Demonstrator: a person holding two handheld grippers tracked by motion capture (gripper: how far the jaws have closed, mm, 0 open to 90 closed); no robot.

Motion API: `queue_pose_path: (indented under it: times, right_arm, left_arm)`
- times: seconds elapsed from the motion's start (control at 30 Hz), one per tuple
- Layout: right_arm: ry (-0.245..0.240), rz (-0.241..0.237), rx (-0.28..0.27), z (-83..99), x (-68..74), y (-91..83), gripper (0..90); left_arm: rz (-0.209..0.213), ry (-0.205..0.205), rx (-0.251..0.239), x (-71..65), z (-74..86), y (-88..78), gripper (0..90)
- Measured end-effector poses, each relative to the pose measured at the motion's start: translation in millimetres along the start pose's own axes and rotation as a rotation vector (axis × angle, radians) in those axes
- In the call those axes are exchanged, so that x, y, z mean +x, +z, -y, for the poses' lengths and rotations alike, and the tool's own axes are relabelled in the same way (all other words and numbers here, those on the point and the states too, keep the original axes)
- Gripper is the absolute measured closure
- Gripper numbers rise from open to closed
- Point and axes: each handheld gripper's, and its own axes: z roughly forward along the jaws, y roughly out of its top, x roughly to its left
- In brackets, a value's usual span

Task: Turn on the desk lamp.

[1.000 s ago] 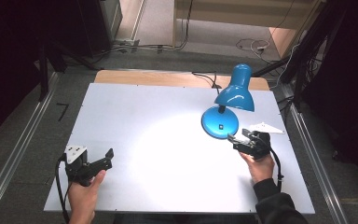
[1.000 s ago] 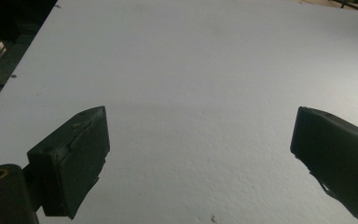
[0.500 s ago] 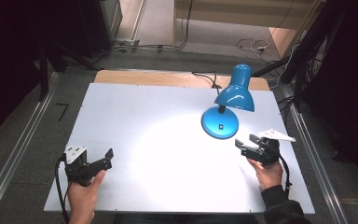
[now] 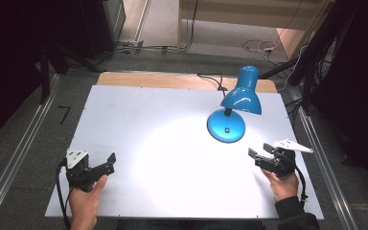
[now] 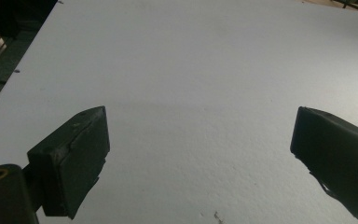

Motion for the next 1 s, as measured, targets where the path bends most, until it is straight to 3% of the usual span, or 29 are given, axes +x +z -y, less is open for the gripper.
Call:
queue_pose_path:
  times: [0.77, 1.0]
  right_arm:
    - [0.042, 0.078, 0.000, 20.3, -29.4, -28.1, 27.5]
    - [0.045, 0.126, 0.025, 29.1, -40.2, -30.5, 23.2]
  left_arm:
    - [0.000, -0.025, 0.007, 4.0, 1.6, -1.2, 5.6]
    - [-0.003, -0.032, 0.011, 5.2, 2.2, -1.6, 5.6]
